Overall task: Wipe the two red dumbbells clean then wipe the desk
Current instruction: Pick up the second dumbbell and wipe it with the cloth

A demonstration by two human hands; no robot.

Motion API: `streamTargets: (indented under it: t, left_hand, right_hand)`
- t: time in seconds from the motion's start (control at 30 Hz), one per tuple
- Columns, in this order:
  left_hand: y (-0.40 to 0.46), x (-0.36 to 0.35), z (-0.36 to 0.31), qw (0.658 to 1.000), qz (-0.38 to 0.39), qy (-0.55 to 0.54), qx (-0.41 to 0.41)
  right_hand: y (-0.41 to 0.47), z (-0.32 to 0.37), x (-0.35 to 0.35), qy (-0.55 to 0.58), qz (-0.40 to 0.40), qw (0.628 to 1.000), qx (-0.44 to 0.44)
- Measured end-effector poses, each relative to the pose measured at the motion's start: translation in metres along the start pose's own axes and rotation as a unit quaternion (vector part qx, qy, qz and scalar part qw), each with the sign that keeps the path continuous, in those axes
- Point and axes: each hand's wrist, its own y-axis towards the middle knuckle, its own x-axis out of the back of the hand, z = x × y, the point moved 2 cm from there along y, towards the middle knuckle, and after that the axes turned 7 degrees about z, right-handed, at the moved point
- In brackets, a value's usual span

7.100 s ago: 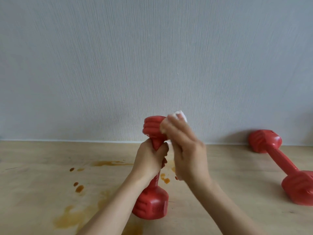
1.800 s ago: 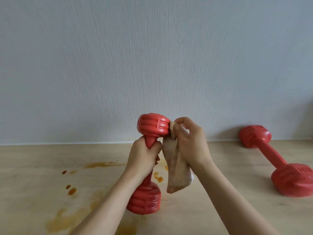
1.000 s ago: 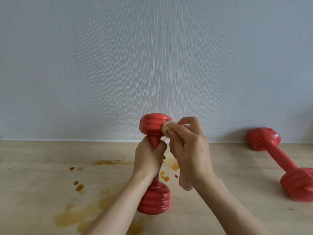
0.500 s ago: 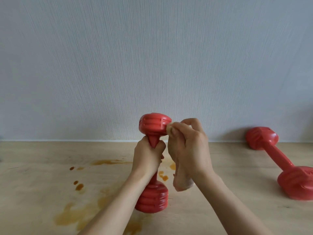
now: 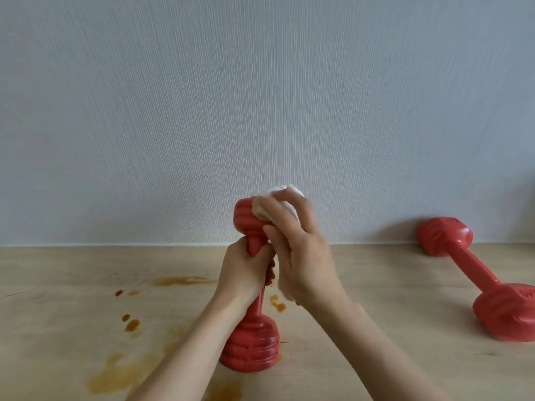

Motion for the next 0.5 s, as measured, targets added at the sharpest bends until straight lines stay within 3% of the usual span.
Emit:
streamTargets:
  t: [0.13, 0.27, 0.37, 0.43, 0.5]
  left_hand:
    - [-0.004, -0.003, 0.001, 0.999, 0.020, 0.019, -0.021]
    - [-0.012, -0.011, -0.004, 0.993, 0.082, 0.047, -0.069]
    - [-0.010, -0.012, -0.002, 0.991, 0.119, 0.011, -0.057]
    - [-0.008, -0.009, -0.002, 0.992, 0.114, 0.007, -0.051]
    - [-0.005, -0.001, -0.001, 0.995, 0.063, 0.041, -0.063]
  right_hand:
    - [0.008, -0.014, 0.005, 0.159, -0.023, 0.978, -0.130]
    - [0.008, -0.035, 0.014, 0.431, -0.047, 0.855, -0.285]
    - [0.005, -0.041, 0.016, 0.537, -0.021, 0.768, -0.348]
    - [0.005, -0.040, 0.018, 0.539, -0.020, 0.763, -0.356]
    - [0.004, -0.037, 0.022, 0.522, -0.039, 0.778, -0.346]
